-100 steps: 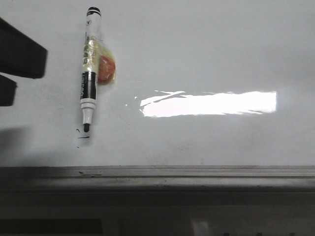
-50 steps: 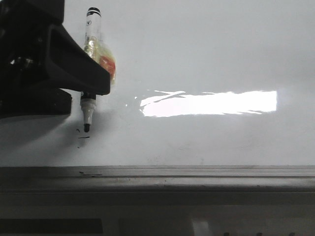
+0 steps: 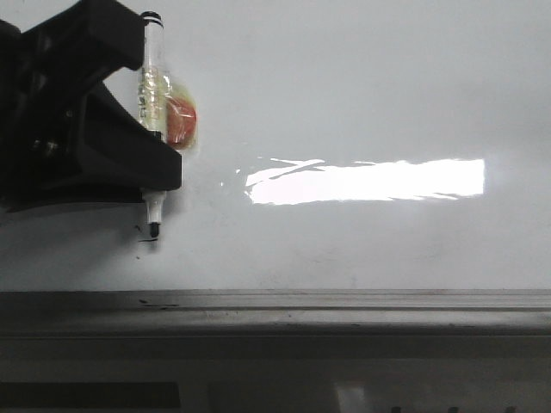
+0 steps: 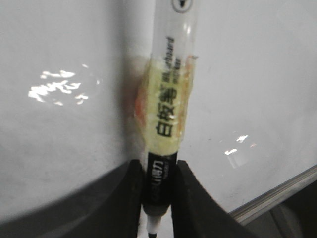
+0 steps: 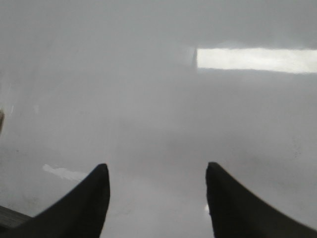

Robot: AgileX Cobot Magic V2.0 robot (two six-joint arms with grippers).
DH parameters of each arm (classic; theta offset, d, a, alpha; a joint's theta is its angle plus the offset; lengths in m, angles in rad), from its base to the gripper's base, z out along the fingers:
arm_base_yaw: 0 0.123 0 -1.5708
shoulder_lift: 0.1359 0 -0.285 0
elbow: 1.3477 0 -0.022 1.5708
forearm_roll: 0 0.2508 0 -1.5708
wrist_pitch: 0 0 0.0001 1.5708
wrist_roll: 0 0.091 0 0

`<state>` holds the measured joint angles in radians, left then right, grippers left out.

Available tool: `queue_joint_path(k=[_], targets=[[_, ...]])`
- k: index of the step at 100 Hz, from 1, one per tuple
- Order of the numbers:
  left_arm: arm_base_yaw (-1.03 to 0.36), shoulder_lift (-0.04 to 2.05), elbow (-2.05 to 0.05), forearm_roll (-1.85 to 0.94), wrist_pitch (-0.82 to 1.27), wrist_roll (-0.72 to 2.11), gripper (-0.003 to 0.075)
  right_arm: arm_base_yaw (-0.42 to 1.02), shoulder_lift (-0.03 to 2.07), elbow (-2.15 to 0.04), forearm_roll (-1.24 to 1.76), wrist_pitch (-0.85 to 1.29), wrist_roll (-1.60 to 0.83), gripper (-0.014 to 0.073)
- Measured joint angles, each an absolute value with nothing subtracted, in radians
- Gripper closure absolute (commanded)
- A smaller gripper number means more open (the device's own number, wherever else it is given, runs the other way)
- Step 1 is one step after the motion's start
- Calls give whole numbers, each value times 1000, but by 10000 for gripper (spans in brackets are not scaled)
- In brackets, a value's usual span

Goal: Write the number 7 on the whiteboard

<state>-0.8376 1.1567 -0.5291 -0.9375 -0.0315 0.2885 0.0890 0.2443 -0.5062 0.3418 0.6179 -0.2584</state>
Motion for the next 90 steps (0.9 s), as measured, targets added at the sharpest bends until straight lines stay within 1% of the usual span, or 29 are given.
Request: queue_joint_path(k=[19,32,52,57,71,90], targets=[[-838,1143,-527,-860,29,288,740,116,244,-511,371,628,-281,208],[-866,1091,-523,-736,82,312,740,149,244,-529,458,674,-418,208],[-919,977,-523,-693,119,453,734,198,296,-563,641,746,-607,208],[-934,954,-523,-693,138,502,722,209,316,-572,699,761,-664,208],[-979,902,-523,-713,171,635,724,228,355,-580,841,774,-805,208],[-1027,877,-523,-919,206,870,724,232,385,-582,971,799,-911,208]])
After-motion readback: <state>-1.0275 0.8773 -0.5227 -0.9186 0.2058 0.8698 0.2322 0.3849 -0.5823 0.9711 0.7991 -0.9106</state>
